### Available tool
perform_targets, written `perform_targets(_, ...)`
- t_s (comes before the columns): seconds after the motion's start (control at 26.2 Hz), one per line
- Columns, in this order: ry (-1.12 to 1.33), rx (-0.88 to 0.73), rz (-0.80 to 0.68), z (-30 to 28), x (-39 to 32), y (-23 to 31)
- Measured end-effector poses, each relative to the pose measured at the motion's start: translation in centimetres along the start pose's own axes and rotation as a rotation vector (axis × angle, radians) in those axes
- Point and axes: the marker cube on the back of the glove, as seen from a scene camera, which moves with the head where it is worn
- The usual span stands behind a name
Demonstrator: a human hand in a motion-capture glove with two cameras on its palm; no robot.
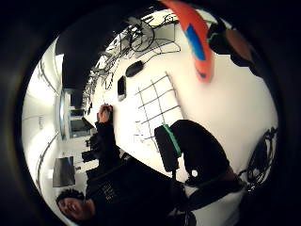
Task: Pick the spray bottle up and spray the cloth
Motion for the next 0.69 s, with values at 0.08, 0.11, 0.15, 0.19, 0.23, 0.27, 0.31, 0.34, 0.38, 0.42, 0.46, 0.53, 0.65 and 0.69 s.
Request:
perform_targets(0.08,-0.021,0.014,0.015,-0.8,0.8,-1.2)
perform_targets(0.11,-0.039,0.022,0.022,-1.1,1.1,-1.8)
perform_targets(0.15,-0.061,0.030,0.029,-1.5,1.4,-2.4)
perform_targets(0.19,-0.087,0.037,0.034,-1.8,1.6,-3.1)
perform_targets(0.23,-0.118,0.042,0.037,-2.1,1.7,-3.7)
perform_targets(0.27,-0.153,0.047,0.036,-2.3,1.7,-4.4)
perform_targets(0.31,-0.191,0.051,0.034,-2.5,1.7,-5.0)
perform_targets(0.34,-0.232,0.057,0.031,-2.8,1.6,-5.6)
perform_targets(0.38,-0.271,0.063,0.028,-3.0,1.6,-6.2)
perform_targets(0.42,-0.307,0.069,0.025,-3.2,1.6,-6.7)
perform_targets(0.46,-0.337,0.073,0.022,-3.3,1.6,-7.2)
perform_targets(0.53,-0.386,0.086,0.017,-3.4,1.7,-8.2)
perform_targets(0.65,-0.459,0.128,0.008,-3.4,1.9,-9.8)
perform_targets(0.69,-0.488,0.140,0.002,-3.3,2.0,-10.2)
